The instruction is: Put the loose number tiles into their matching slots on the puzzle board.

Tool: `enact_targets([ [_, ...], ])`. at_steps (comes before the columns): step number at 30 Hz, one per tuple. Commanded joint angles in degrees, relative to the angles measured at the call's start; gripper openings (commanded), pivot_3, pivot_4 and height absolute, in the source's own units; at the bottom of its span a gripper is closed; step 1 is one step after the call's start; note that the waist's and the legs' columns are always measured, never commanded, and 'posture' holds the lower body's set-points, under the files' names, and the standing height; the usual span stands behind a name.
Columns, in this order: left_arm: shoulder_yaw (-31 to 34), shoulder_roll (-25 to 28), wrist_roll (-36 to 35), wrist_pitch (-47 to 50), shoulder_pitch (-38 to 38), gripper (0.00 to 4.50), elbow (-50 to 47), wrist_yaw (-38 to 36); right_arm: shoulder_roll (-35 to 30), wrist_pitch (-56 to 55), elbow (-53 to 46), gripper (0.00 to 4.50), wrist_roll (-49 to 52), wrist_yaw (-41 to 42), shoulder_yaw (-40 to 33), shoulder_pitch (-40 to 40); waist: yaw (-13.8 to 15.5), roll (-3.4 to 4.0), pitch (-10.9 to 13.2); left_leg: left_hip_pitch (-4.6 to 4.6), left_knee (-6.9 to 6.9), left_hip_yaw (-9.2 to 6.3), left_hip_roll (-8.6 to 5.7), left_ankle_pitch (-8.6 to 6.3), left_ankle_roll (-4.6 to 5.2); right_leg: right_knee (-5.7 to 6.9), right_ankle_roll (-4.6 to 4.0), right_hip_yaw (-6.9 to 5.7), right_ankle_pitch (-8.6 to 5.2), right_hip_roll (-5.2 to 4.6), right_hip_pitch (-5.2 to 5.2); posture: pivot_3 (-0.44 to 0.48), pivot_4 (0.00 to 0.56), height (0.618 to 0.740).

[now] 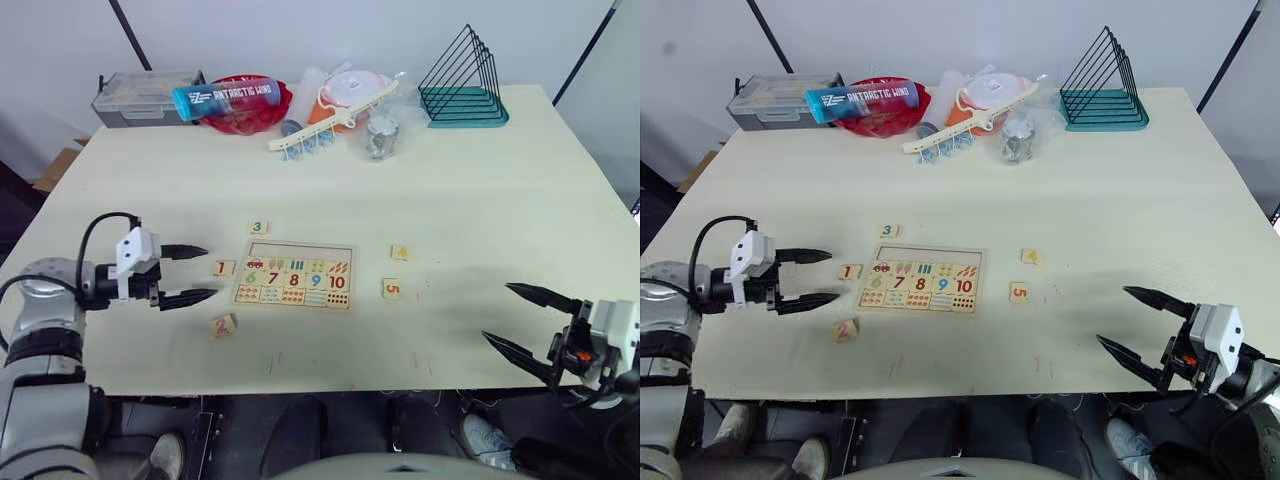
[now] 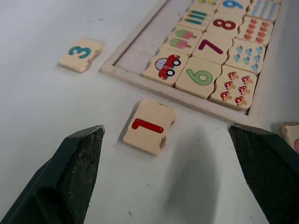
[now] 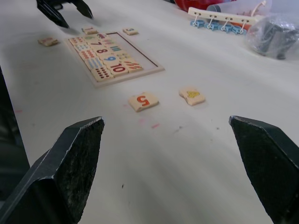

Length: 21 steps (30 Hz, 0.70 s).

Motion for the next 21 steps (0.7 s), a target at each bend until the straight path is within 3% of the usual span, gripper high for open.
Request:
enact_targets([
  [1, -5.5, 2.1, 0.7, -2.9, -3.7, 4.49, 2.7, -2.6, -1.5, 1.2, -2.5, 4.5, 1.7, 1.0, 0.3, -1.4, 0.0, -0.03, 0.0, -0.01, 0.0, 0.01, -0.01, 0.0, 0.0, 0.0, 0.0, -0.01, 0.0, 0.0, 0.0, 0.0, 0.15, 0.74],
  [8, -14.2, 1.1, 3.9, -5.9, -11.8, 4.49, 9.4, -2.6, -3.3, 2.8, -2.6, 4.5, 2.7, 3.3, 0.8, -3.7, 0.0, -0.11, 0.1, -0.05, 0.03, 0.02, -0.02, 0.0, 0.0, 0.0, 0.01, -0.07, 0.0, 0.01, 0.0, 0.0, 0.15, 0.74],
  [21, -16.4, -1.5, 8.9, -5.9, -17.6, 4.49, 15.0, -2.6, -3.5, 3.1, -3.3, 4.5, 1.9, 3.5, 1.7, -5.0, 0.0, -0.16, 0.1, -0.12, 0.07, 0.01, -0.04, 0.0, 0.0, 0.01, 0.01, -0.13, 0.0, 0.01, -0.03, 0.0, 0.15, 0.74],
])
